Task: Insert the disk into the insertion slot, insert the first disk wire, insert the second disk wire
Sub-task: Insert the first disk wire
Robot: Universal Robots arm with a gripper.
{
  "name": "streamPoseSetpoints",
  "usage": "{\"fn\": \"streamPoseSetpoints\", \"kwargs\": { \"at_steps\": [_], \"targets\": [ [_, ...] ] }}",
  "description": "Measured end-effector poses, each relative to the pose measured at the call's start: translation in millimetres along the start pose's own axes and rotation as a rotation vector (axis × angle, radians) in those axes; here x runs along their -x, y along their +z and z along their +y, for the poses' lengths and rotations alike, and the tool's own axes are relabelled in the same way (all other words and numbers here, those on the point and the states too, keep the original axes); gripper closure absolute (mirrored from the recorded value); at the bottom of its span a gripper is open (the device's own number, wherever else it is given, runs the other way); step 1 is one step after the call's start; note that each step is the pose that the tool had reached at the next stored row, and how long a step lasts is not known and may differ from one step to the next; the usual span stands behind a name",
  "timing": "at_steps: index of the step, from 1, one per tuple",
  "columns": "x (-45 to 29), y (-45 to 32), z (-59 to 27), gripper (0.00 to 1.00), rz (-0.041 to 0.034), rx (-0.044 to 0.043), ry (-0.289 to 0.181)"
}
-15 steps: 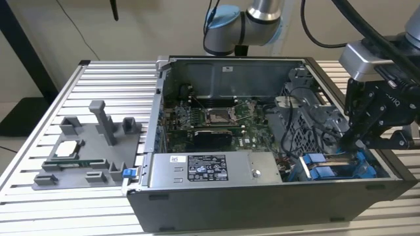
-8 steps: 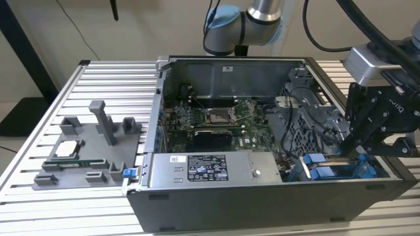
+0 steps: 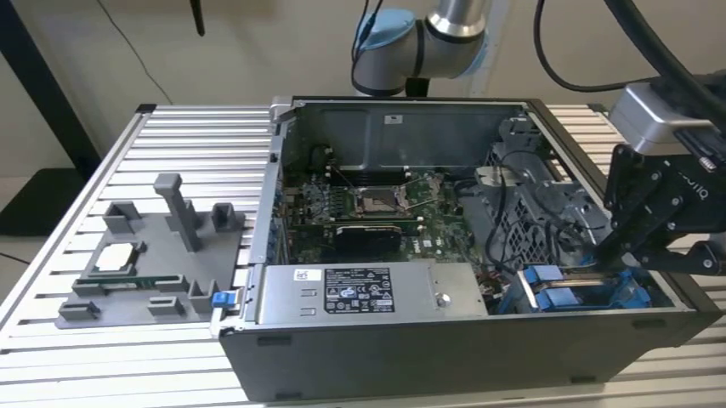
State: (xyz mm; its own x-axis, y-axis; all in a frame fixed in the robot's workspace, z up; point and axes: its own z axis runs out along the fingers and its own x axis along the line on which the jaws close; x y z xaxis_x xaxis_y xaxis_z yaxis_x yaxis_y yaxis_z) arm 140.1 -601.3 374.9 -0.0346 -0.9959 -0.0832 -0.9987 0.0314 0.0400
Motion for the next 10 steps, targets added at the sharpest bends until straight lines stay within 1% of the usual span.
{"fn": "streamPoseSetpoints", "kwargs": {
  "at_steps": [2, 5, 7, 10],
  "targets": [
    [0.8, 1.0, -5.2, 1.00, -0.0030, 0.0001, 0.000],
    [2.5, 2.6, -13.4, 1.00, -0.0053, 0.0002, 0.000],
    [2.6, 3.3, -16.1, 1.00, -0.0056, 0.0002, 0.000],
    [2.6, 3.4, -16.6, 1.00, -0.0054, 0.0002, 0.000]
  ]
}}
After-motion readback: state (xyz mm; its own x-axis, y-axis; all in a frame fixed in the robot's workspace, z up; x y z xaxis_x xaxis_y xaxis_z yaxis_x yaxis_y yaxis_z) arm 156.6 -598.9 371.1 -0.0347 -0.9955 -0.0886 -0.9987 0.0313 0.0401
